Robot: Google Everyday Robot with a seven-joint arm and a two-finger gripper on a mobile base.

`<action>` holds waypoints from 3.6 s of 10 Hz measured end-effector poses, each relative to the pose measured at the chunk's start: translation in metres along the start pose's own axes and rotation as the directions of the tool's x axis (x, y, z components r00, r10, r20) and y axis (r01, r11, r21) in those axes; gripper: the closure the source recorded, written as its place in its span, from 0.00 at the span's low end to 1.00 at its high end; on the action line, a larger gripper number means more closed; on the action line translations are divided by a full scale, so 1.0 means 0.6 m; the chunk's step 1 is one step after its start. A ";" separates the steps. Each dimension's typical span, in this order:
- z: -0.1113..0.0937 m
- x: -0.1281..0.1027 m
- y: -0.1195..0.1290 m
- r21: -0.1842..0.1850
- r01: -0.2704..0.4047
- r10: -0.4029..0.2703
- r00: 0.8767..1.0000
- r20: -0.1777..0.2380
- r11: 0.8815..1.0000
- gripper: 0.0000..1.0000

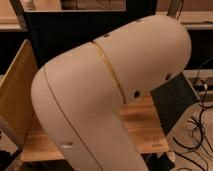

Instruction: Drag the pepper across the table

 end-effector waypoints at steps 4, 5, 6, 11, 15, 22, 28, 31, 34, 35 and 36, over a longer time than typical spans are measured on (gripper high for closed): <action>0.029 0.019 0.013 -0.017 0.028 -0.029 0.999 -0.042 0.999 0.20; 0.030 0.019 0.013 -0.017 0.028 -0.029 0.999 -0.042 0.999 0.20; 0.029 0.019 0.013 -0.018 0.028 -0.029 0.999 -0.042 0.999 0.20; 0.059 0.069 0.043 -0.073 0.052 -0.061 0.989 -0.134 0.996 0.20; 0.114 0.089 0.067 -0.125 0.060 -0.088 0.970 -0.227 0.990 0.20; 0.175 0.085 0.103 -0.164 0.084 -0.127 0.952 -0.277 0.983 0.27; 0.171 0.074 0.112 -0.160 0.111 -0.148 0.958 -0.244 0.981 0.90; 0.176 0.078 0.113 -0.148 0.109 -0.144 0.956 -0.254 0.983 1.00; 0.201 0.062 0.070 -0.079 0.071 -0.090 0.957 -0.275 0.994 1.00; 0.209 0.058 0.050 -0.051 0.051 -0.064 0.956 -0.285 0.997 1.00; 0.212 0.050 0.025 -0.024 0.024 -0.030 0.957 -0.289 0.999 1.00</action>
